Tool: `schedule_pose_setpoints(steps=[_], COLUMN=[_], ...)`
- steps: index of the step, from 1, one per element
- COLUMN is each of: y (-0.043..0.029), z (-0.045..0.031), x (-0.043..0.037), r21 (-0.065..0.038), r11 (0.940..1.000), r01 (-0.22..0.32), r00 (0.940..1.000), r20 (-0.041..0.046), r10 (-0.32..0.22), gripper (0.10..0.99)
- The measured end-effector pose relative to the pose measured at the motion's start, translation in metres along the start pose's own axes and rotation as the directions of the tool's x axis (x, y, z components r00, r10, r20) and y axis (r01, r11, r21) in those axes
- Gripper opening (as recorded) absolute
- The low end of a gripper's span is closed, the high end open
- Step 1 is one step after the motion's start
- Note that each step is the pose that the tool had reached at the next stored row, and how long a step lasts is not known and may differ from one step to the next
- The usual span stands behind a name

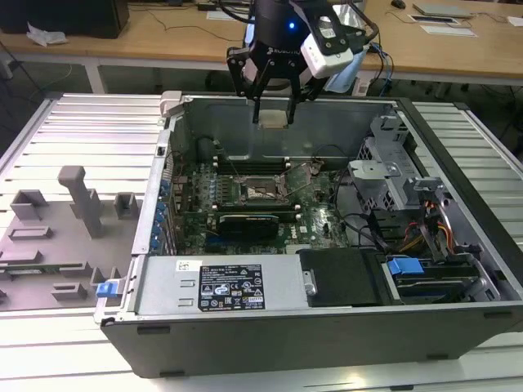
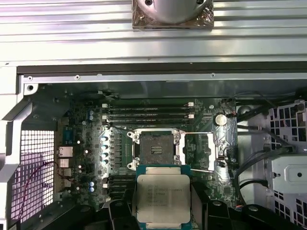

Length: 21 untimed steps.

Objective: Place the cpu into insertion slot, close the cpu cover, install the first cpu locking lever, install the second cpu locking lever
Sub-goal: 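Place the cpu into insertion slot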

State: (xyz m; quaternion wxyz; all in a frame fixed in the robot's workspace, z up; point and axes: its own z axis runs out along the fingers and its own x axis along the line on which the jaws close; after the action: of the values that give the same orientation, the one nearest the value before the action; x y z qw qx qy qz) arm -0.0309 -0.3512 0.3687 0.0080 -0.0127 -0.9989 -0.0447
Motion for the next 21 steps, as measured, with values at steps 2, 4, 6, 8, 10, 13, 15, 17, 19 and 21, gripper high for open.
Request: schedule_pose_setpoints(steps=[2, 4, 6, 8, 10, 13, 15, 17, 19, 21], y=[-0.0006, -0.0010, -0.0011, -0.0011, -0.0010, -0.0007, -0.0008, -0.0006, 0.0005, 0.0019], z=[0.0078, 0.0161, 0.0207, 0.0242, 0.0290, 0.0352, 0.0381, 0.0463, 0.0504, 0.0551], x=[0.0003, 0.0002, 0.0001, 0.0001, 0.0000, -0.0001, -0.0001, -0.0002, -0.0003, -0.0003], r21=[0.000, 0.002, 0.002, 0.004, 0.005, 0.006, 0.006, 0.006, 0.007, 0.007], r11=[1.0000, 1.0000, 1.0000, 1.0000, 1.0000, 1.0000, 1.0000, 1.0000, 1.0000, 1.0000], r01=[0.000, 0.000, 0.000, 0.000, 0.000, 0.000, 0.000, 0.000, 0.000, 0.000], r00=[1.0000, 1.0000, 1.0000, 1.0000, 1.0000, 1.0000, 1.0000, 1.0000, 1.0000, 1.0000], r20=[0.0001, 0.0001, 0.0001, 0.0001, 0.0002, 0.0003, 0.0002, 0.0002, 0.0002, 0.0003], r10=[0.000, 0.000, 0.000, 0.000, 0.000, 0.000, 0.000, 0.000, 0.000, 0.000], gripper=[0.537, 0.537, 0.537, 0.537, 0.537, 0.537, 0.537, 0.537, 0.537, 0.537])
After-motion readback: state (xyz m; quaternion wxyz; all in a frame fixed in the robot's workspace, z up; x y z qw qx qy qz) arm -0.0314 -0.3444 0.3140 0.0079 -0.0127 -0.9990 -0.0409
